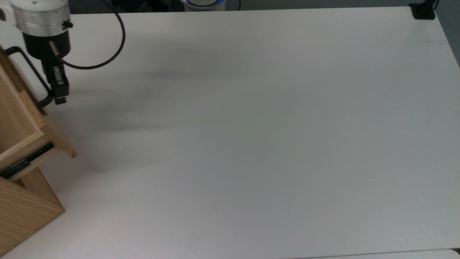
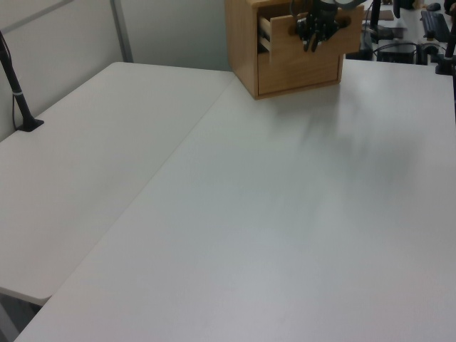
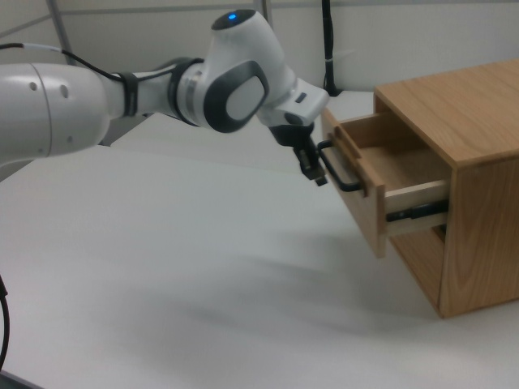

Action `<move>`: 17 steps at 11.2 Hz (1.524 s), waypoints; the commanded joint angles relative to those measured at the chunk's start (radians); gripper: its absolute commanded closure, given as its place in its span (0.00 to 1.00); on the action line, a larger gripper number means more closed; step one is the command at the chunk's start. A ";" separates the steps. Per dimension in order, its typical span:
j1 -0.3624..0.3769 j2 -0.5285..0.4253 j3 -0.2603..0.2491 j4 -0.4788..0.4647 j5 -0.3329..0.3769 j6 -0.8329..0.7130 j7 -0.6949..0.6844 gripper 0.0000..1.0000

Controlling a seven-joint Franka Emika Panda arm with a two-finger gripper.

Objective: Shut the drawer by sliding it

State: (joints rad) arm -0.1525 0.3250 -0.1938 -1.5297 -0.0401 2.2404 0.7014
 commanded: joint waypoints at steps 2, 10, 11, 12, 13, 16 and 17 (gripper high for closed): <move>-0.021 0.121 -0.055 0.129 -0.007 0.143 -0.026 0.76; -0.044 0.157 -0.090 0.132 -0.040 0.401 -0.026 0.76; -0.045 0.154 -0.091 0.132 -0.041 0.401 -0.030 0.75; -0.039 0.137 -0.090 0.126 -0.052 0.397 -0.048 0.72; -0.021 0.094 -0.088 0.090 -0.063 0.365 -0.071 0.67; 0.085 -0.030 -0.075 0.022 -0.063 0.053 -0.209 0.51; 0.123 -0.061 -0.072 0.020 -0.061 -0.078 -0.253 0.48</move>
State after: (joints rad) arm -0.1190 0.3938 -0.2606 -1.4326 -0.0952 2.3989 0.5522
